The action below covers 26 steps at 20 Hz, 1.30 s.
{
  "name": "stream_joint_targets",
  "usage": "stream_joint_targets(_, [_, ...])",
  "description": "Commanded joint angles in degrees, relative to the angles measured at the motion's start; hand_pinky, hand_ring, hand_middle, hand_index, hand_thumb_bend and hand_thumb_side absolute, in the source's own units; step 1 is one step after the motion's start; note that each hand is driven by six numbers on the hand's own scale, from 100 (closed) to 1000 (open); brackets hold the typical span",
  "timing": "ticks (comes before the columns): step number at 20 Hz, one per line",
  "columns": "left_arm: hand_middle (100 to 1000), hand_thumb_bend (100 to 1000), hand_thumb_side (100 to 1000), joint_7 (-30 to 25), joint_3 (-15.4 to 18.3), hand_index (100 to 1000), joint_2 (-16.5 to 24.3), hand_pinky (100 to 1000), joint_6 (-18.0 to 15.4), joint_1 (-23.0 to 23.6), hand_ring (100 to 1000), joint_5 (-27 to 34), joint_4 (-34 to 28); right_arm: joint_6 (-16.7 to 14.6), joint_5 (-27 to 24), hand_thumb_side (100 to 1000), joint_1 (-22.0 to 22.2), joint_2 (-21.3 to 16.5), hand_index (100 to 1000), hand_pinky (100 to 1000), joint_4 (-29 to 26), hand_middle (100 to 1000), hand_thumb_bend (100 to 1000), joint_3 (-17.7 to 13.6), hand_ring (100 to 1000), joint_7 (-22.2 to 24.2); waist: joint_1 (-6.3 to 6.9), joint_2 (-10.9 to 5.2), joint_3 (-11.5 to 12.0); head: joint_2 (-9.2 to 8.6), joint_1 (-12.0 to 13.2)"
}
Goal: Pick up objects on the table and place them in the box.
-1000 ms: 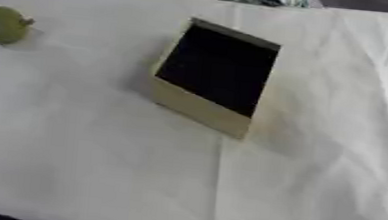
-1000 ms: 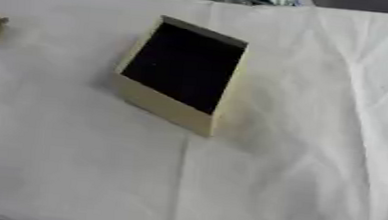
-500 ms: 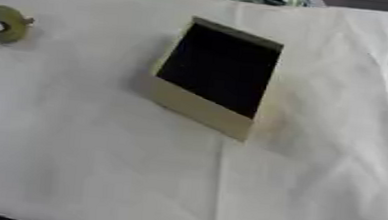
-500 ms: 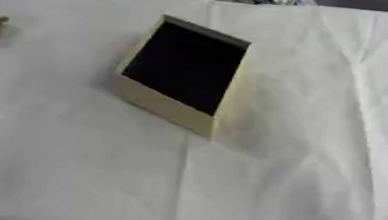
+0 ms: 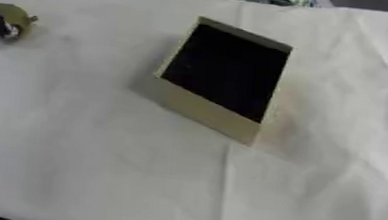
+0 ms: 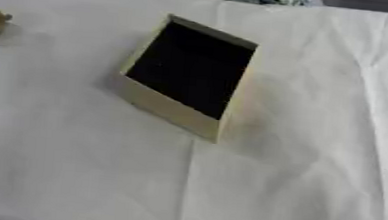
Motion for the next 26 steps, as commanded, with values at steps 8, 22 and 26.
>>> stream_joint_targets(8, [785, 318, 100, -0.8, 0.1, 891, 1.0, 897, 2.2, -1.2, 863, -2.6, 0.2, -0.4, -0.6, 563, -1.2, -0.8, 767, 820, -1.2, 710, 100, 0.0, 712, 0.1, -0.11, -0.44, -0.4, -1.35, 0.7])
stream_joint_targets(22, [723, 297, 100, -1.4, -0.2, 872, 0.6, 820, 4.2, -1.1, 785, -4.8, 1.2, -0.6, -0.9, 565, -1.1, -0.6, 763, 819, -1.2, 704, 100, 0.3, 707, 0.4, -0.27, -0.28, -0.3, -1.28, 0.9])
stream_joint_targets(26, [625, 201, 100, -1.1, -0.1, 840, 0.3, 749, 4.1, -1.1, 696, -6.3, 0.9, -0.6, -1.0, 566, -1.1, -0.5, 762, 819, -1.2, 702, 100, 0.3, 707, 0.4, -0.23, -0.32, -0.3, -1.44, 1.0])
